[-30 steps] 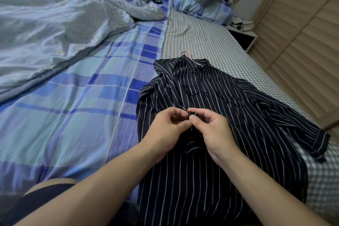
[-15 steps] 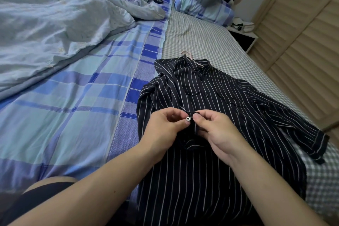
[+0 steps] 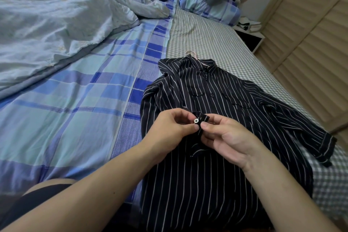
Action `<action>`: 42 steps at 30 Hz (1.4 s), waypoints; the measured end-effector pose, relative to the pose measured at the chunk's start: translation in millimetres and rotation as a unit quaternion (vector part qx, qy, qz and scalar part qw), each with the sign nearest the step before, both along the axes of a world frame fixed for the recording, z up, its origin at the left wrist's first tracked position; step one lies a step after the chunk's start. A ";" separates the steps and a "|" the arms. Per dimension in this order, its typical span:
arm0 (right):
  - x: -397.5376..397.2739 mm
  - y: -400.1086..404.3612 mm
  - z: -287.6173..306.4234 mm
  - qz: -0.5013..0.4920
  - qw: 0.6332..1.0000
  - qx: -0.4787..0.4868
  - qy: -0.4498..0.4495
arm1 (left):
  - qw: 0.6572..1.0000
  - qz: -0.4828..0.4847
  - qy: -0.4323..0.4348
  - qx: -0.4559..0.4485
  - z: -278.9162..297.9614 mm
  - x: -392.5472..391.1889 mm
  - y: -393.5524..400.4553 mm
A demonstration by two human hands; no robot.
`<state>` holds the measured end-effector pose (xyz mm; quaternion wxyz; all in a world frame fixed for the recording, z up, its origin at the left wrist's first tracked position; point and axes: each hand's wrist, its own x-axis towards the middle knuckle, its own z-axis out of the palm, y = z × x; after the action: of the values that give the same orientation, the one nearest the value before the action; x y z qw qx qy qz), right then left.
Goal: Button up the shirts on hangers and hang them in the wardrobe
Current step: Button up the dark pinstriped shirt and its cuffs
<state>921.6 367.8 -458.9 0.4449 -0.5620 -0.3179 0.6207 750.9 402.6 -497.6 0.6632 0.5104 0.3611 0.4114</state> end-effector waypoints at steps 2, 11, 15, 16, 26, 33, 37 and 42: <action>1.2 -1.2 3.6 -0.004 1.000 0.003 -0.002 | 1.000 -0.004 0.001 0.000 1.0 -0.5 -1.1; -5.3 -3.5 16.2 0.021 0.995 0.021 -0.100 | 0.997 0.056 0.042 0.029 -0.4 1.4 -0.2; -5.9 -4.2 16.4 0.012 0.991 0.030 -0.126 | 0.994 0.069 0.075 0.047 0.1 0.8 1.1; -6.4 -4.6 16.6 0.012 0.991 0.033 -0.131 | 0.993 0.071 0.080 0.044 0.4 0.9 0.4; -6.0 0.2 16.3 0.103 0.936 0.133 -0.310 | 0.998 -0.017 0.013 -0.059 3.8 -5.4 6.3; 1.1 4.3 8.2 0.142 0.762 0.350 -0.526 | 0.988 -0.070 -0.023 -0.133 7.3 -9.3 12.5; 6.3 7.3 -5.0 0.126 0.717 0.383 -0.568 | 0.990 -0.059 -0.021 -0.130 9.4 -8.0 12.8; 1.6 0.5 -14.9 0.140 0.681 0.403 -0.596 | 0.997 -0.025 0.061 -0.049 -2.0 -4.2 6.4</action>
<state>923.2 368.4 -473.8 0.2533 -0.5285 -0.8099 0.0219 746.7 409.0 -499.5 0.6743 0.5099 0.4080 0.3446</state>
